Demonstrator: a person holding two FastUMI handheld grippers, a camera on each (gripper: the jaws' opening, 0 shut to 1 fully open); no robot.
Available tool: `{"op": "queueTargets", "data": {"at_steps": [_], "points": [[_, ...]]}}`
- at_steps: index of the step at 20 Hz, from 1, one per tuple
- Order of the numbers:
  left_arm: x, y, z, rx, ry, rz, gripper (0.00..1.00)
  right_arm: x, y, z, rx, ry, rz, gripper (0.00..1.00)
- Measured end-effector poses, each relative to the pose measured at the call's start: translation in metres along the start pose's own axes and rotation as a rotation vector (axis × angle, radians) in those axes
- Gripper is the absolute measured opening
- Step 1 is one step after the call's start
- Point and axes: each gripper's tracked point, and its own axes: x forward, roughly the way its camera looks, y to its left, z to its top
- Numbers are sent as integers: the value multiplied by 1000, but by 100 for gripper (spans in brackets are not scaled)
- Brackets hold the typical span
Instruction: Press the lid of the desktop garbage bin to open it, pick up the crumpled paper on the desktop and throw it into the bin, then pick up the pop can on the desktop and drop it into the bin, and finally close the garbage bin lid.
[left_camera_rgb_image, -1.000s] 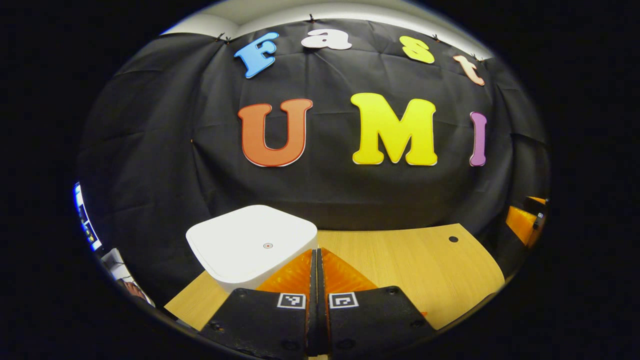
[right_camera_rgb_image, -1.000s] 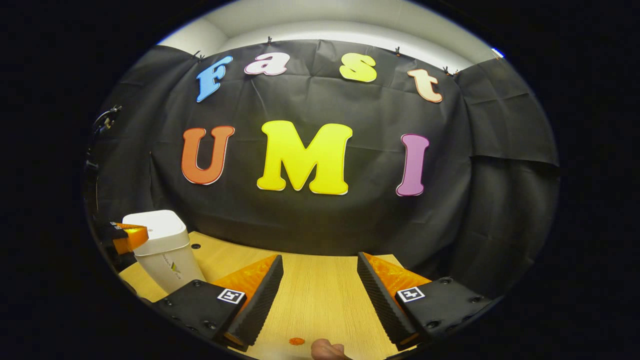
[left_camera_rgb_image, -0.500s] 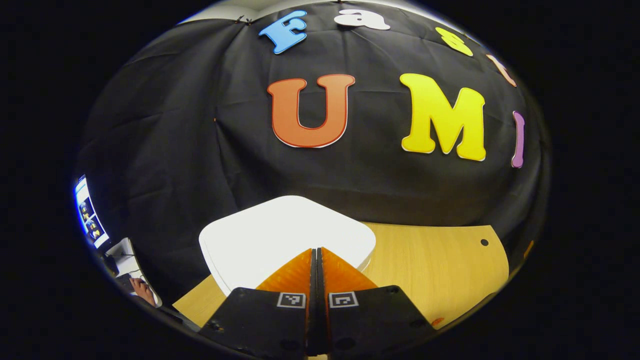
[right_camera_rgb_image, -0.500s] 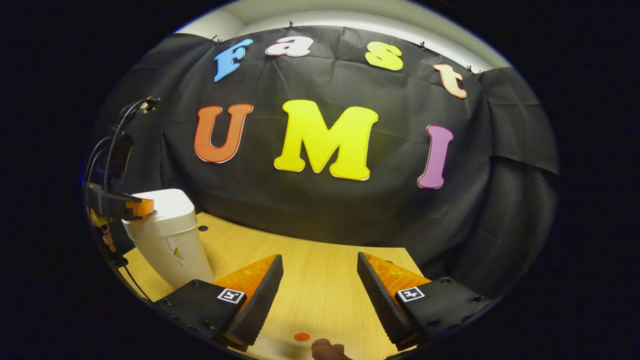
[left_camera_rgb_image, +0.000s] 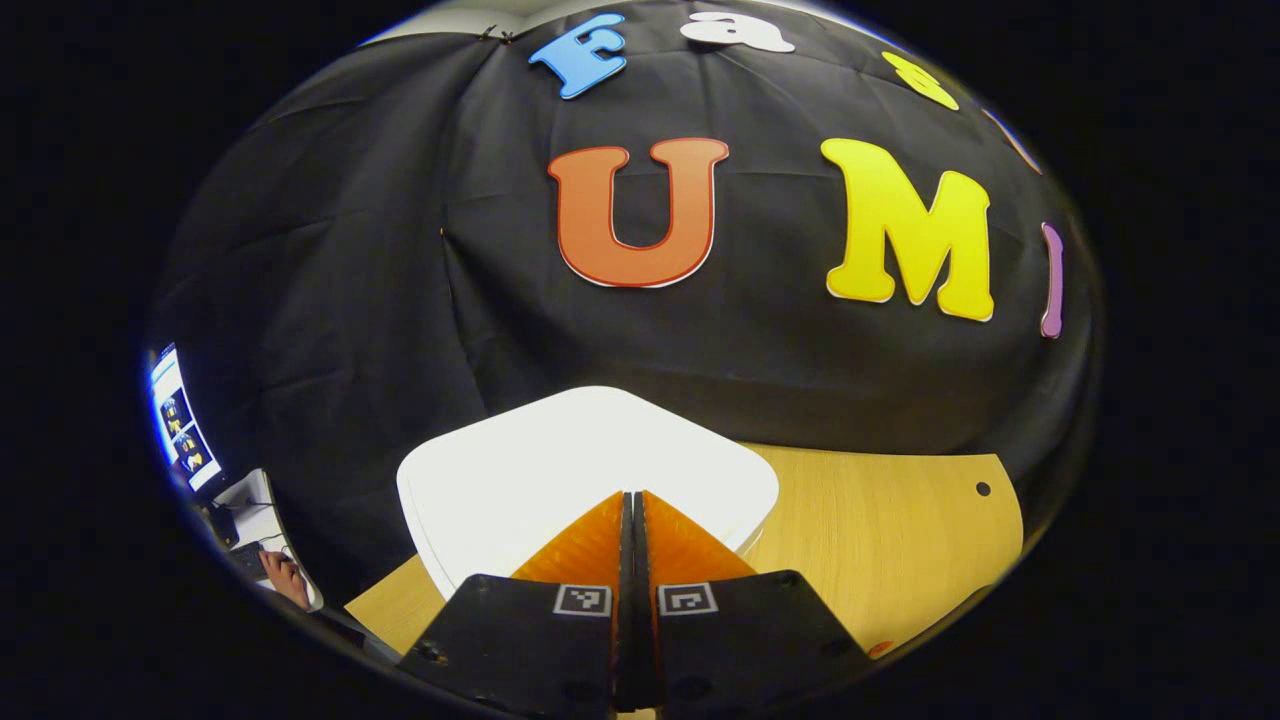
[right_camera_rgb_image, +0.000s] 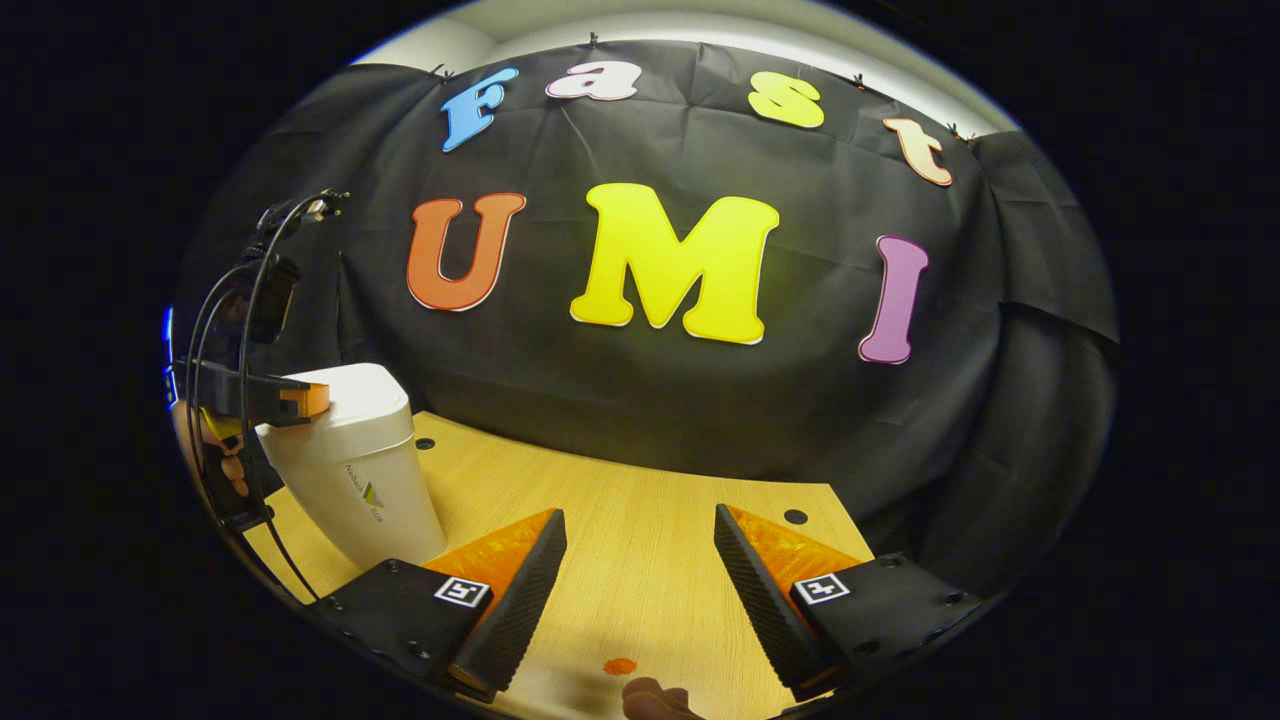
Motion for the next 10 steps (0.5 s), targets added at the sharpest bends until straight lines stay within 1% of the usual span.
{"op": "queueTargets", "data": {"at_steps": [4, 7, 10], "points": [[0, -1, 1, -5, 3, 4, 3, -3, -3, -9, 23, 16, 4, 94], [-5, 1, 11, 5, -13, 0, 3, -10, -8, -7, 36, 9, -1, 94], [-14, 8, 8, 0, 33, 42, 3, -18, -11, -9, 44, 8, 2, 94]]}}
